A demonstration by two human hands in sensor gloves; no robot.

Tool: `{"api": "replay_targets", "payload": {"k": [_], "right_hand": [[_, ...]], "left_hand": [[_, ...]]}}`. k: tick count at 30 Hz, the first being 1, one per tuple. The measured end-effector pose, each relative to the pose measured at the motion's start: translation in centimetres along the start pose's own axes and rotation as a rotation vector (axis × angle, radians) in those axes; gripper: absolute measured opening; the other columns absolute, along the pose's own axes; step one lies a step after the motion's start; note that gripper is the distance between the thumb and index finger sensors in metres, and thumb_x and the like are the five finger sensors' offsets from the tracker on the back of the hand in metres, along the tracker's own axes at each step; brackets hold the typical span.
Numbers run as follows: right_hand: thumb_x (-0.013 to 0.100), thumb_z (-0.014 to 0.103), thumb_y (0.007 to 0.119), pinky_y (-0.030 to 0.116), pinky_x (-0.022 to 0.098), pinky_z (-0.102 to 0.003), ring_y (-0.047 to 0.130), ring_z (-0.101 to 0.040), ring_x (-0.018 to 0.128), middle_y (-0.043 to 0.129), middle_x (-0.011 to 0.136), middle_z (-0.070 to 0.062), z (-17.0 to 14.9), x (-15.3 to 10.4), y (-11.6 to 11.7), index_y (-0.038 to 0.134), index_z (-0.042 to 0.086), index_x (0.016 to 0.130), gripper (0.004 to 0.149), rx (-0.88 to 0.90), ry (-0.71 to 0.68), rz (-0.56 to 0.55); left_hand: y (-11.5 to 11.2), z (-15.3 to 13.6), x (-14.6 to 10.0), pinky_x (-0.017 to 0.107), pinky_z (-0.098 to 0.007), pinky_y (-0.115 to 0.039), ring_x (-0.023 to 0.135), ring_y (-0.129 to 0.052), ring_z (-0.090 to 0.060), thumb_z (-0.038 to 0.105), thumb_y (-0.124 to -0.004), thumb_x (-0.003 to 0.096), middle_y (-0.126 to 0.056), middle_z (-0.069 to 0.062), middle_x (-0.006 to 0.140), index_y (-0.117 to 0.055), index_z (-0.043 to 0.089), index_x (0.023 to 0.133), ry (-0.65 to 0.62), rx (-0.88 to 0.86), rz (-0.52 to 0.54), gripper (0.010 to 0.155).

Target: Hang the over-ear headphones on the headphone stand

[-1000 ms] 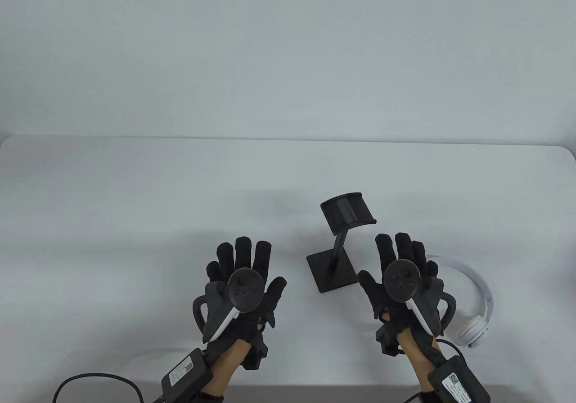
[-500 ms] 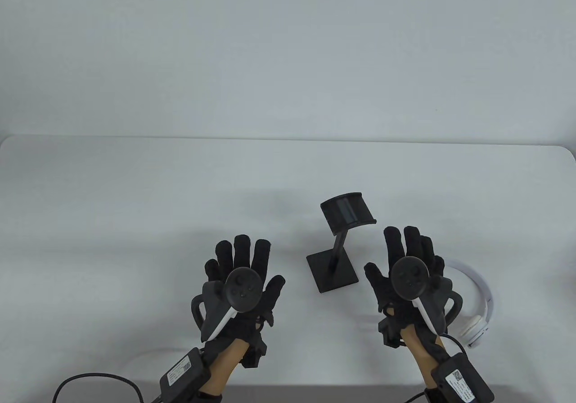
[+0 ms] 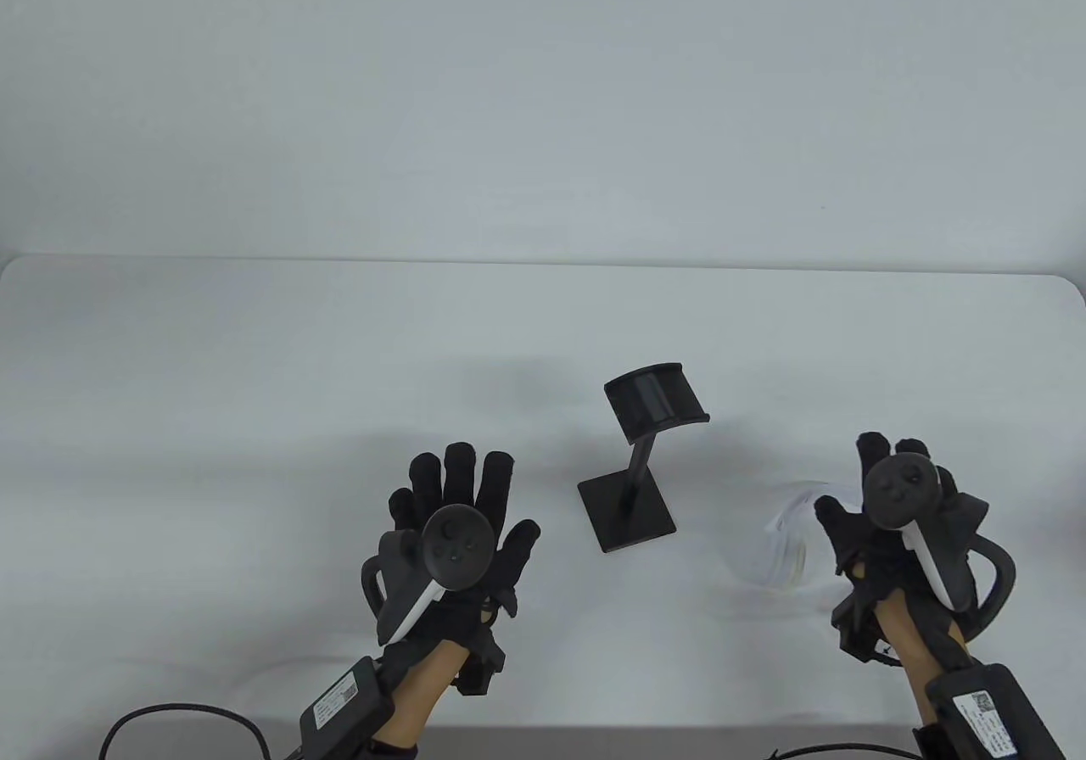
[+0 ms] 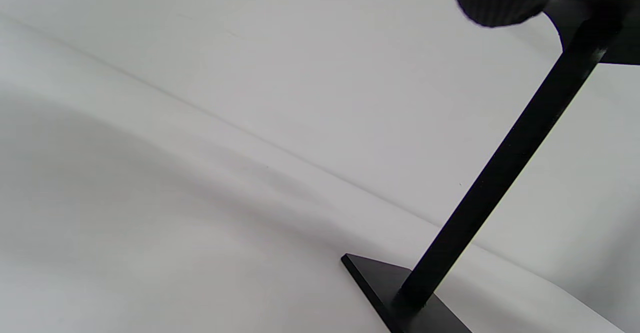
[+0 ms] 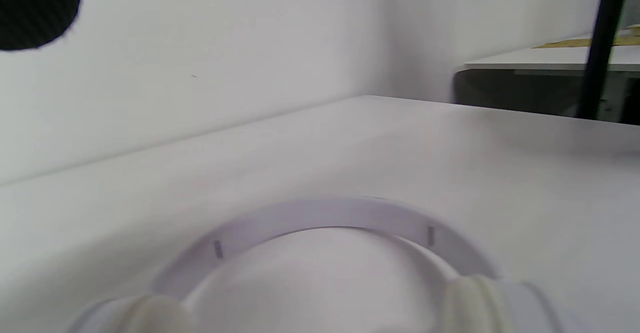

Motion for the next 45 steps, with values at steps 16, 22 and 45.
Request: {"api": "replay_targets", "payload": {"k": [16, 22, 45], "right_hand": [[0.030, 0.064, 0.077, 0.076, 0.054, -0.045, 0.090, -0.023, 0.076, 0.078, 0.094, 0.000, -9.4, 6.7, 8.8, 0.065, 0.029, 0.094, 0.074, -0.214, 0.424, 0.408], [0.029, 0.065, 0.078, 0.084, 0.037, -0.040, 0.101, -0.017, 0.042, 0.099, 0.063, 0.002, -10.6, 7.6, 10.6, 0.087, 0.028, 0.072, 0.057, -0.186, 0.464, 0.553], [0.033, 0.055, 0.078, 0.086, 0.023, -0.032, 0.099, -0.007, 0.022, 0.098, 0.045, 0.001, -9.0, 5.4, 5.7, 0.087, 0.023, 0.066, 0.047, 0.147, 0.261, 0.402]], "left_hand": [[-0.4, -0.7, 0.4, 0.071, -0.061, -0.013, 0.107, -0.006, -0.034, 0.066, -0.061, 0.0433, -0.017, 0.004, 0.118, -0.029, 0.047, 0.110, 0.030, -0.007, -0.045, 0.076], [-0.7, -0.8, 0.6, 0.071, -0.061, -0.013, 0.107, -0.006, -0.034, 0.065, -0.061, 0.0433, -0.018, 0.004, 0.118, -0.029, 0.046, 0.110, 0.038, -0.005, -0.062, 0.076], [-0.2, -1.1, 0.7, 0.071, -0.061, -0.014, 0.107, -0.006, -0.034, 0.065, -0.061, 0.0433, -0.018, 0.004, 0.118, -0.030, 0.046, 0.110, 0.059, -0.024, -0.062, 0.076]]}}
Point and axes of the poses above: the tracker on the back of each hand, its own z axis roughly to the thumb side, its own x axis roughly from the wrist to the fingertips, y = z × x, the point moved 2 cm from there along x, roughly from the wrist to the fingertips
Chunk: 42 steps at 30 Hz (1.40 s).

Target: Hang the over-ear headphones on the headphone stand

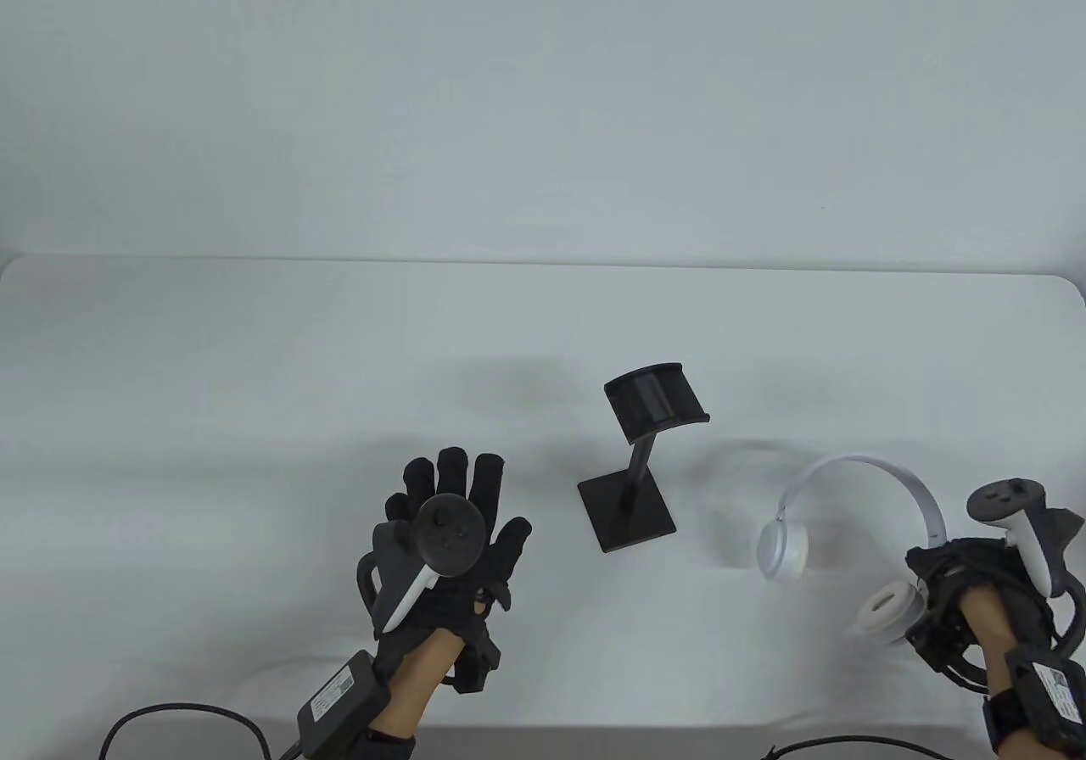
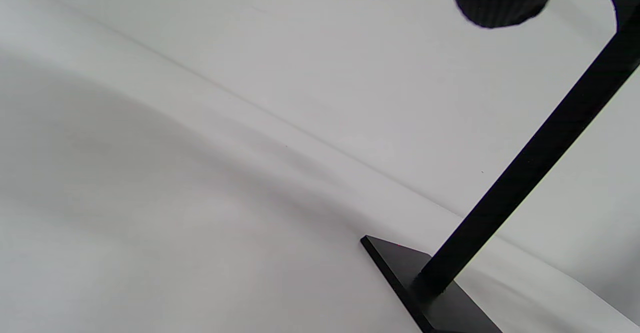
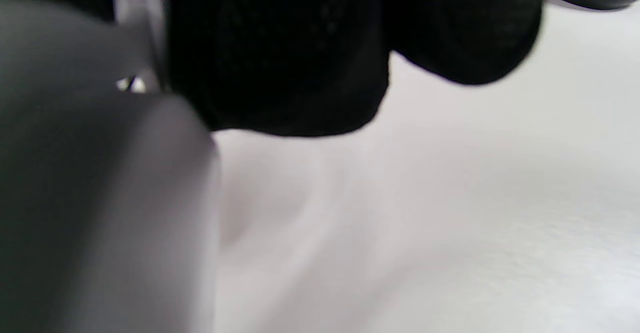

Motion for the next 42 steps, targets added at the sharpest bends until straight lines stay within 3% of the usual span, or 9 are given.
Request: {"api": "replay_targets", "payload": {"k": [14, 20, 31, 42], "right_hand": [[0.034, 0.055, 0.077, 0.086, 0.024, -0.033, 0.099, -0.008, 0.024, 0.097, 0.049, 0.002, 8.1, -10.7, -2.1, 0.085, 0.024, 0.069, 0.048, 0.247, -0.479, -0.204], [0.034, 0.055, 0.076, 0.086, 0.025, -0.033, 0.100, -0.009, 0.026, 0.096, 0.051, 0.002, 11.9, -13.6, -1.7, 0.083, 0.025, 0.071, 0.048, 0.257, -0.584, -0.254], [0.035, 0.055, 0.076, 0.085, 0.030, -0.033, 0.100, -0.010, 0.032, 0.094, 0.058, 0.003, 17.0, -13.7, 0.8, 0.079, 0.028, 0.075, 0.048, 0.218, -0.624, -0.370], [0.036, 0.054, 0.074, 0.085, 0.035, -0.035, 0.100, -0.013, 0.042, 0.091, 0.066, 0.004, 19.2, -11.8, 2.6, 0.076, 0.031, 0.079, 0.049, 0.202, -0.597, -0.309]], "left_hand": [[1.2, -1.2, 0.1, 0.071, -0.061, -0.015, 0.107, -0.006, -0.034, 0.065, -0.061, 0.0433, -0.019, 0.004, 0.118, -0.030, 0.046, 0.110, 0.045, -0.047, 0.035, 0.076], [1.5, -1.5, 0.2, 0.071, -0.061, -0.015, 0.107, -0.006, -0.034, 0.065, -0.061, 0.0434, -0.019, 0.004, 0.118, -0.030, 0.046, 0.110, 0.054, -0.064, 0.041, 0.075], [1.7, -2.0, 0.3, 0.071, -0.061, -0.015, 0.107, -0.006, -0.035, 0.065, -0.061, 0.0434, -0.019, 0.004, 0.118, -0.031, 0.046, 0.110, 0.072, -0.079, 0.044, 0.075], [1.8, -2.1, 0.4, 0.071, -0.061, -0.015, 0.107, -0.006, -0.035, 0.065, -0.061, 0.0434, -0.019, 0.004, 0.118, -0.031, 0.046, 0.110, 0.083, -0.082, 0.038, 0.075]]}}
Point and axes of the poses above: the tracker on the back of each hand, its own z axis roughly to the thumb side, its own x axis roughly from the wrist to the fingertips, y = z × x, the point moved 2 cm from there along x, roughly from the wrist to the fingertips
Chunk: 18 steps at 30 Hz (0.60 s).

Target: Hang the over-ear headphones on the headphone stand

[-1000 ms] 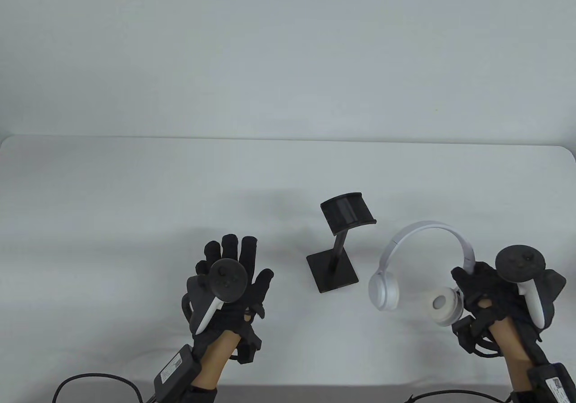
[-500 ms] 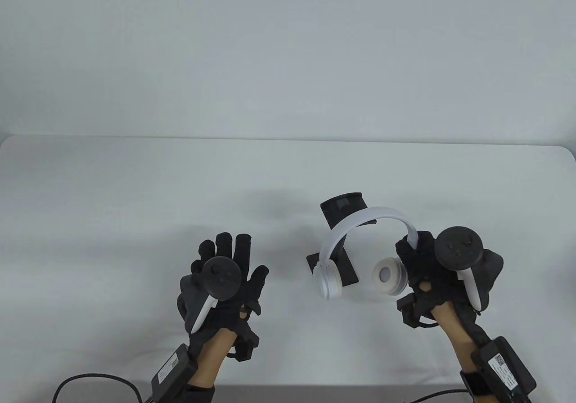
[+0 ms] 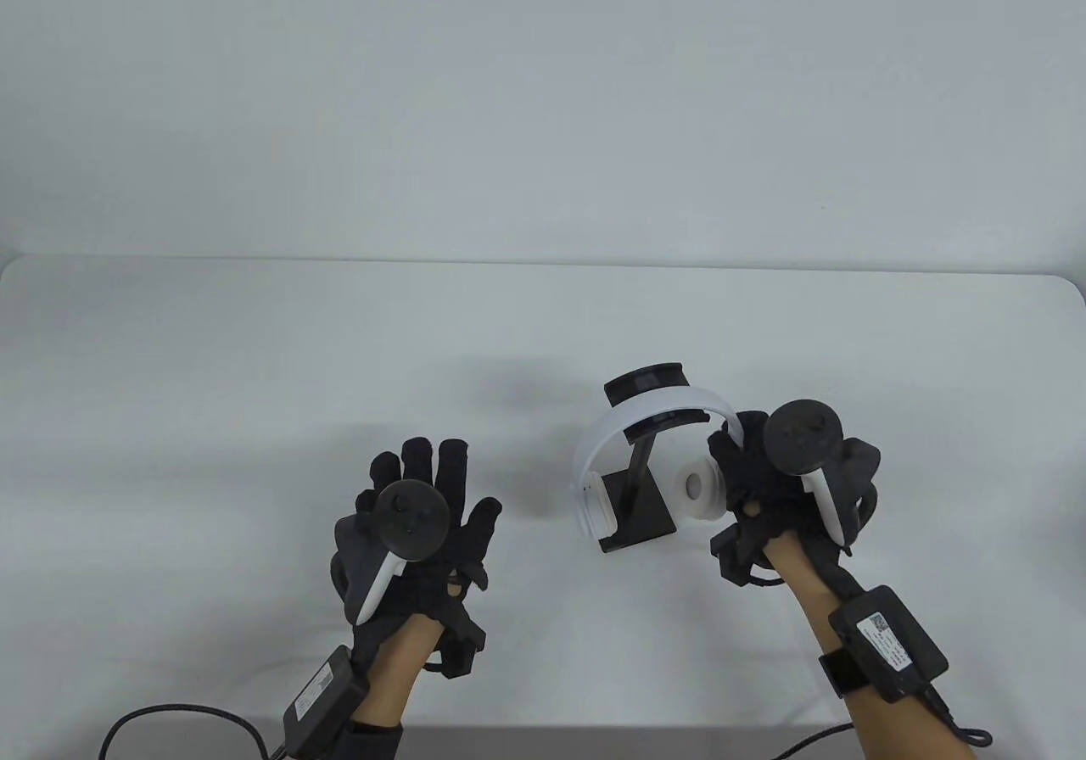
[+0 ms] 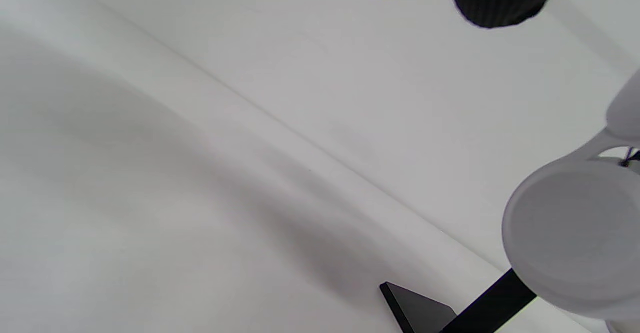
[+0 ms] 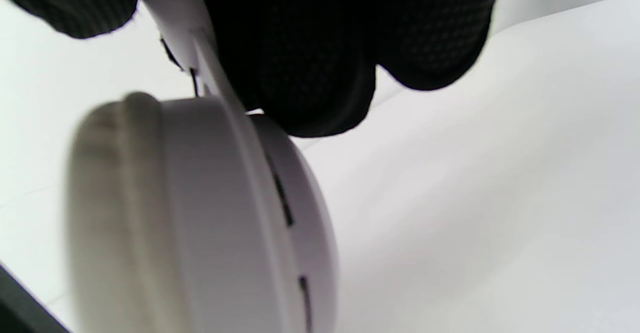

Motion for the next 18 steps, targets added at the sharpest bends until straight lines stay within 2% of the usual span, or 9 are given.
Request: {"api": "replay_targets", "payload": {"k": [6, 18], "right_hand": [[0.035, 0.054, 0.075, 0.085, 0.037, -0.035, 0.101, -0.013, 0.046, 0.091, 0.069, 0.005, -0.17, 0.57, 0.42, 0.075, 0.033, 0.080, 0.050, 0.017, 0.005, -0.013], [0.035, 0.055, 0.075, 0.082, 0.049, -0.041, 0.099, -0.015, 0.062, 0.089, 0.080, 0.007, -0.33, 0.87, 0.66, 0.072, 0.035, 0.086, 0.055, 0.055, 0.011, -0.003]], "left_hand": [[0.07, -0.11, 0.08, 0.072, -0.061, -0.015, 0.107, -0.006, -0.035, 0.065, -0.061, 0.0434, -0.019, 0.004, 0.118, -0.031, 0.046, 0.110, 0.006, -0.006, -0.002, 0.075], [0.06, -0.15, 0.18, 0.071, -0.061, -0.015, 0.107, -0.006, -0.035, 0.065, -0.061, 0.0435, -0.019, 0.003, 0.118, -0.031, 0.046, 0.110, 0.008, -0.007, -0.008, 0.075]]}}
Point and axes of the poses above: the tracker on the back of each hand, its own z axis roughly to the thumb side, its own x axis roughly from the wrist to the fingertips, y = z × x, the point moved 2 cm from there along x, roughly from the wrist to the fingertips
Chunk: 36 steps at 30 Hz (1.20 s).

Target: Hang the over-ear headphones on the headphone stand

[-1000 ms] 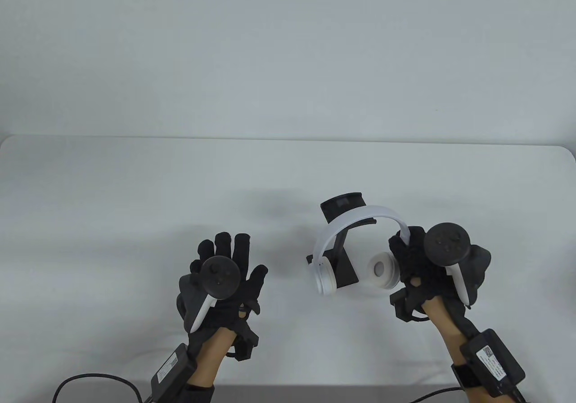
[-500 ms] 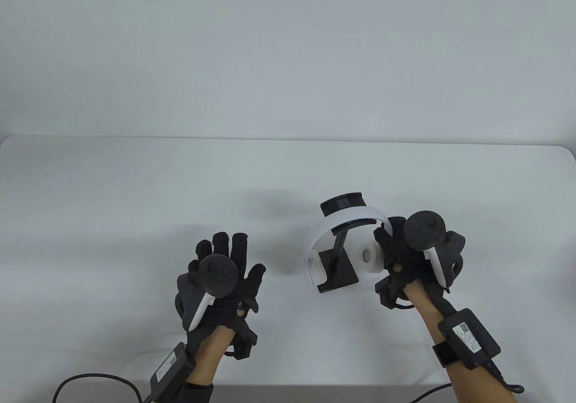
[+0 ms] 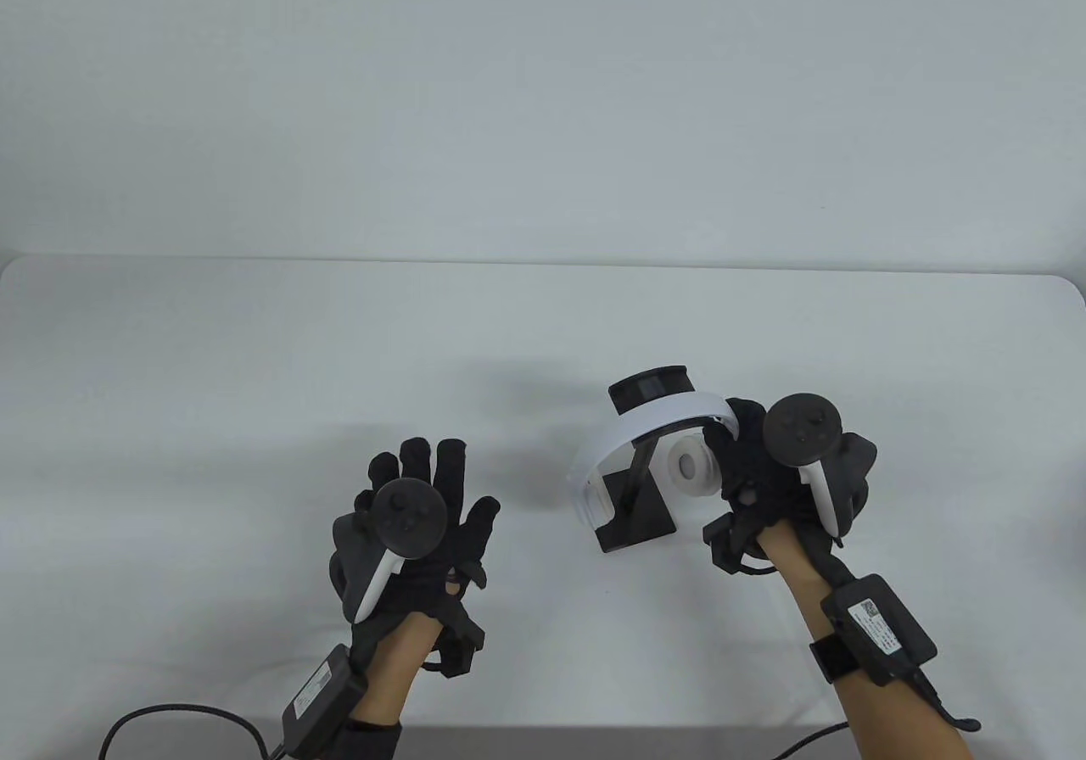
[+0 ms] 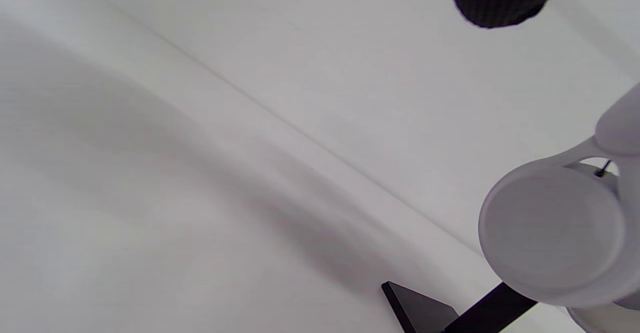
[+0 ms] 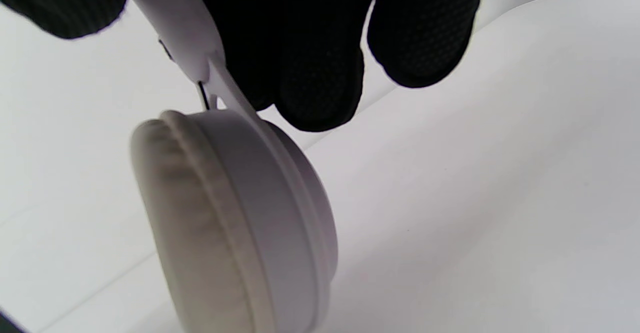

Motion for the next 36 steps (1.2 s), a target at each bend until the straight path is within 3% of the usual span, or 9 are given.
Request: {"api": "replay_targets", "payload": {"k": [9, 16, 25, 30, 36], "right_hand": [[0.032, 0.062, 0.075, 0.079, 0.053, -0.043, 0.095, -0.018, 0.071, 0.083, 0.088, 0.005, -0.2, -0.4, -0.4, 0.064, 0.035, 0.092, 0.067, -0.010, -0.023, 0.020], [0.031, 0.065, 0.075, 0.076, 0.056, -0.046, 0.090, -0.021, 0.078, 0.077, 0.094, 0.004, -0.8, -1.6, -2.0, 0.058, 0.035, 0.096, 0.074, -0.039, -0.051, 0.010], [0.031, 0.068, 0.072, 0.060, 0.070, -0.054, 0.066, -0.027, 0.100, 0.056, 0.108, 0.003, -2.5, -4.7, -4.3, 0.042, 0.041, 0.101, 0.080, -0.260, -0.134, -0.161], [0.032, 0.068, 0.070, 0.046, 0.076, -0.058, 0.048, -0.028, 0.108, 0.042, 0.113, 0.005, -4.7, -5.6, -3.4, 0.036, 0.047, 0.101, 0.080, -0.329, -0.110, -0.195], [0.031, 0.070, 0.068, 0.027, 0.078, -0.062, 0.024, -0.028, 0.112, 0.023, 0.116, 0.009, -6.8, -5.6, -0.8, 0.025, 0.056, 0.099, 0.082, -0.403, -0.089, -0.157]], "left_hand": [[-0.1, -0.1, 0.1, 0.071, -0.061, -0.015, 0.107, -0.006, -0.035, 0.065, -0.061, 0.0436, -0.019, 0.003, 0.118, -0.030, 0.046, 0.110, 0.001, -0.001, -0.003, 0.075], [-0.1, 0.0, 0.0, 0.071, -0.061, -0.015, 0.107, -0.006, -0.035, 0.065, -0.061, 0.0436, -0.018, 0.003, 0.118, -0.030, 0.046, 0.110, -0.002, 0.002, -0.004, 0.075], [-0.3, 0.2, -0.2, 0.071, -0.061, -0.014, 0.107, -0.006, -0.035, 0.065, -0.061, 0.0436, -0.018, 0.004, 0.118, -0.030, 0.046, 0.110, -0.013, 0.014, 0.005, 0.075], [-0.7, 0.7, -0.5, 0.071, -0.061, -0.014, 0.107, -0.005, -0.035, 0.066, -0.061, 0.0434, -0.017, 0.004, 0.118, -0.029, 0.047, 0.110, -0.021, 0.065, 0.014, 0.076], [-2.2, 1.3, -0.7, 0.071, -0.061, -0.012, 0.106, -0.003, -0.034, 0.067, -0.060, 0.0430, -0.014, 0.005, 0.118, -0.026, 0.047, 0.109, -0.043, 0.121, -0.016, 0.077]]}}
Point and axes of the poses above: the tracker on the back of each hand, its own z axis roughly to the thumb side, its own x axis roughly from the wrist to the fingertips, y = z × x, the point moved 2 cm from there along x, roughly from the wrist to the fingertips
